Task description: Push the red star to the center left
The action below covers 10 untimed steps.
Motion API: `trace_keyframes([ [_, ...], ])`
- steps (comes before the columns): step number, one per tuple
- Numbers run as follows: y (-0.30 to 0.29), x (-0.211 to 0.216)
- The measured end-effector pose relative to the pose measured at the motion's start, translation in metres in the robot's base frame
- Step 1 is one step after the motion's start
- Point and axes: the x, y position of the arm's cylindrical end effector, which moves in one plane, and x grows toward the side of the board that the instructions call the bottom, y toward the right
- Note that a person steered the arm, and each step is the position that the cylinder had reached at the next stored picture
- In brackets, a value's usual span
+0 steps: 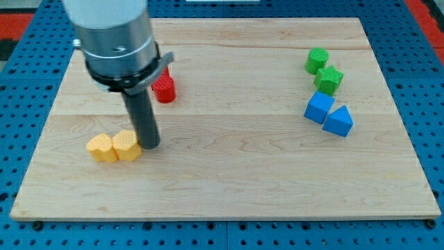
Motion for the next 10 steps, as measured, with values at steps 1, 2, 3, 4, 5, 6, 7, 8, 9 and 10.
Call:
trace_keyframes([
  [1, -0.017, -0.002],
  [2, -0.015, -0.002],
  [3, 0.060, -0.041],
  [4, 0.084, -0.100],
  [5, 0.084, -0.143],
  [6, 0.029, -0.149],
  [7, -0.012, -0.134],
  [8, -0.047, -0.139],
  [9, -0.053, -0.179],
  [10, -0.054, -0.204],
])
